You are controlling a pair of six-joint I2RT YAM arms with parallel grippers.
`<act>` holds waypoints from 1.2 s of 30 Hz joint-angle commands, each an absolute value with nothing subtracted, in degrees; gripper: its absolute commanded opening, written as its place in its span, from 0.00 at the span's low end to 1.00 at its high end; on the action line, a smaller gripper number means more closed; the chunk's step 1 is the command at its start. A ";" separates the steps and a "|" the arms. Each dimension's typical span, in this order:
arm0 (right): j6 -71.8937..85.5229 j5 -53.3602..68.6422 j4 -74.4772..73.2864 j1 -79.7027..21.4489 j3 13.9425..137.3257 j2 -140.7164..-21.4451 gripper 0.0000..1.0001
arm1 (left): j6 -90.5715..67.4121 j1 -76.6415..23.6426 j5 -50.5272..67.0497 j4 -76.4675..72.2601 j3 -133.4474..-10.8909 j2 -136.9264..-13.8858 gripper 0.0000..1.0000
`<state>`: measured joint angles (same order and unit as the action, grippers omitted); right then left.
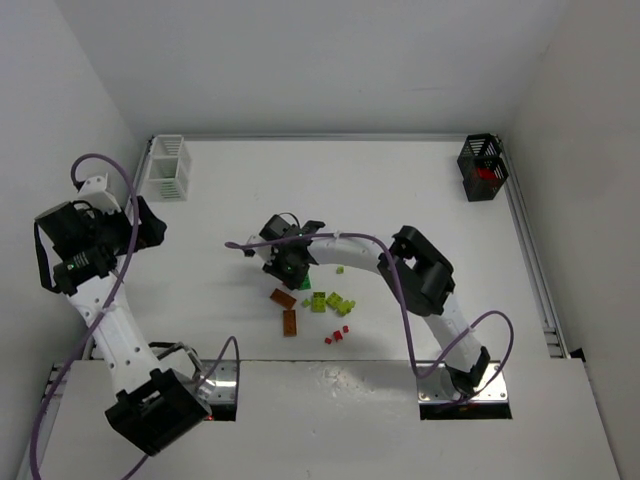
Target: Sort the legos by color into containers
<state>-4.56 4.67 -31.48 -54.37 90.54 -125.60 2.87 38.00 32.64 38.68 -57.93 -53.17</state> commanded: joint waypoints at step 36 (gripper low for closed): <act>-7.65 -0.26 -44.38 -1.16 107.04 -105.98 0.03 | -2.37 -7.89 15.05 35.16 -78.74 -93.59 1.00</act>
<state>-6.07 0.49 -43.81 -4.54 102.74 -106.08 0.43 -3.90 20.56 35.68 -74.61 -91.61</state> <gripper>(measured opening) 0.198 0.995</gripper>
